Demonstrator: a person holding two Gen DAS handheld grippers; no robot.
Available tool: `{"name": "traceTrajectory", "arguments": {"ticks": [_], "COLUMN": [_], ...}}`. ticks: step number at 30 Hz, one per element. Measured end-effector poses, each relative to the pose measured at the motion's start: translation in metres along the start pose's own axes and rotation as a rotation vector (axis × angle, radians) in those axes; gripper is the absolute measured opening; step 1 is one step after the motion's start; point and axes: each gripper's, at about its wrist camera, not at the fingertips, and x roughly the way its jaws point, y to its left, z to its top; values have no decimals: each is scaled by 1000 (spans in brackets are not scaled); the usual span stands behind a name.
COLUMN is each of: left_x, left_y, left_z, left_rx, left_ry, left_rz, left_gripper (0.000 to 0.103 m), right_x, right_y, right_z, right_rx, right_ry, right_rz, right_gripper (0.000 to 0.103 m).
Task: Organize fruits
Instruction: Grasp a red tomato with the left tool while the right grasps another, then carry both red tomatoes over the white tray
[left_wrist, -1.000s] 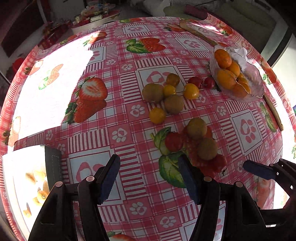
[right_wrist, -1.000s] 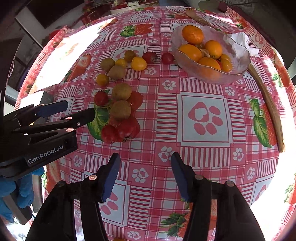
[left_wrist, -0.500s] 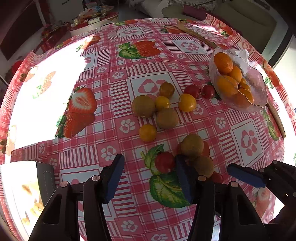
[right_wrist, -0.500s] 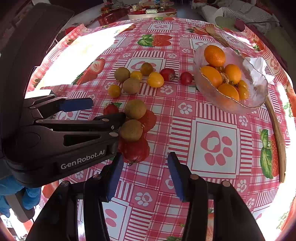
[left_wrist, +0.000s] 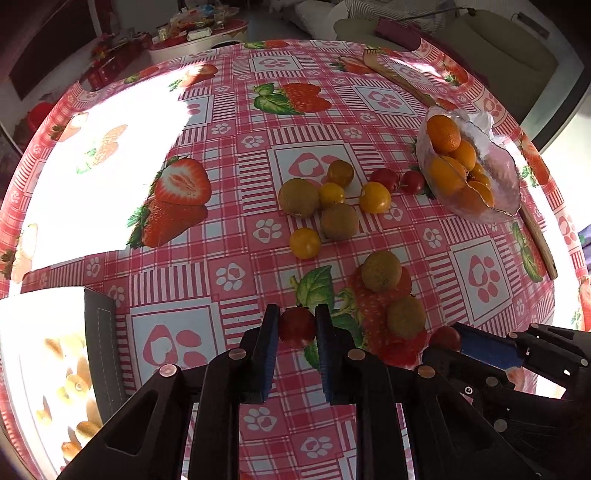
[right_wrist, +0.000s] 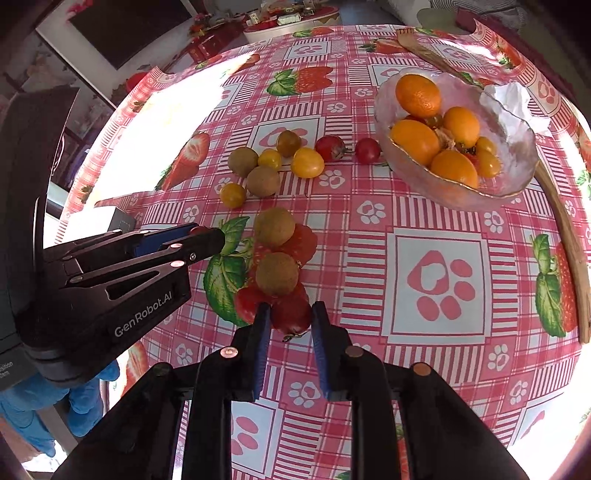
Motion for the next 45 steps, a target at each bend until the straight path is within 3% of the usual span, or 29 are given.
{"name": "traceTrajectory", "arguments": {"ticks": [10,20,33,45], "left_x": [-33,-58,-95,-95], "left_y": [18,54,125,184], "left_z": [-27,-51,-103,-168], "left_rx": [-54,-123,-259,-399], "left_ry": [-7,-23,-25,61], "left_rz": [-21,22,93,196], "left_gripper": [21,21,21,21], "right_x": [-13,-14,-2,29], "right_y": [0,30,107,203], "right_z": [-8,-7,3,-2], "right_rx": [72,47,-64,-223], "right_ry": [28,61,94,188], "right_rz": [26,41,98,185], "right_gripper": [24,24,24,24]}}
